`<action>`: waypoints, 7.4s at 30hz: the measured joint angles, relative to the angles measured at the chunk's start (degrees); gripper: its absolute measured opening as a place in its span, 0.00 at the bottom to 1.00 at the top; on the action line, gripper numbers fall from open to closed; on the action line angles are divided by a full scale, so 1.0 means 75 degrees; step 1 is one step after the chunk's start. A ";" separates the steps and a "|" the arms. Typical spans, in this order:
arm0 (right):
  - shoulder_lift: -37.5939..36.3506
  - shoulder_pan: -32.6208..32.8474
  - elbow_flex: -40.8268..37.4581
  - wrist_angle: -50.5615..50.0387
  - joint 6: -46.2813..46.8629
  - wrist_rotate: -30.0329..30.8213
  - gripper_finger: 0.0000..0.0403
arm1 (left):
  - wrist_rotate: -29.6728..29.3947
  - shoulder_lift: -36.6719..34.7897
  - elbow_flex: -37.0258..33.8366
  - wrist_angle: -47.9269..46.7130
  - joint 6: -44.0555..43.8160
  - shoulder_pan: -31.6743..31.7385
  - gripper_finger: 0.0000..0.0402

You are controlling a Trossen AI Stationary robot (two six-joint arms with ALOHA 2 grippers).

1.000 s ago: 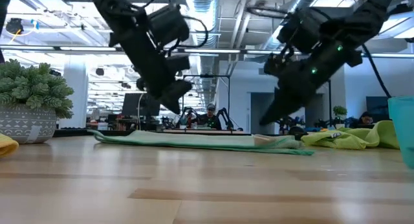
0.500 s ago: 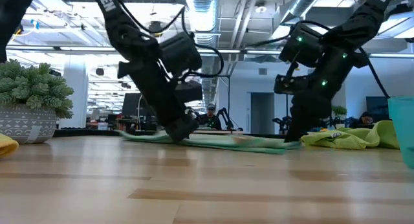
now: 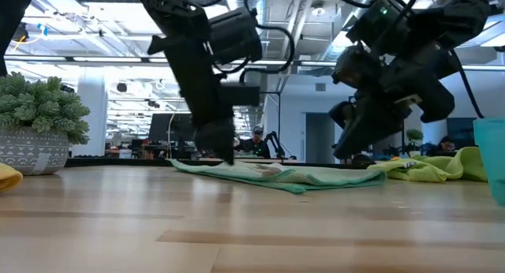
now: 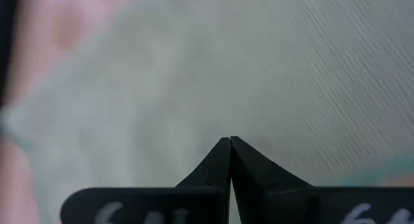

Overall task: Fold microfiber towels
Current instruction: Fold the green microfiber cloth

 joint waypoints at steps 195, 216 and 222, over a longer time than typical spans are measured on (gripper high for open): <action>0.1613 0.2603 0.3264 -0.2410 -0.1133 -0.0396 0.02 | 0.0317 0.0188 -0.0810 0.3930 -0.0358 -0.2210 0.00; 0.0905 -0.0370 0.3580 -0.3406 -0.1777 -0.1639 0.02 | -0.2232 -0.0462 -0.0517 0.1367 -0.0205 -0.2919 0.00; 0.1459 -0.1069 0.4311 -0.3303 -0.2066 -0.1689 0.02 | -0.2429 -0.1262 -0.1965 0.2731 -0.0341 -0.2728 0.00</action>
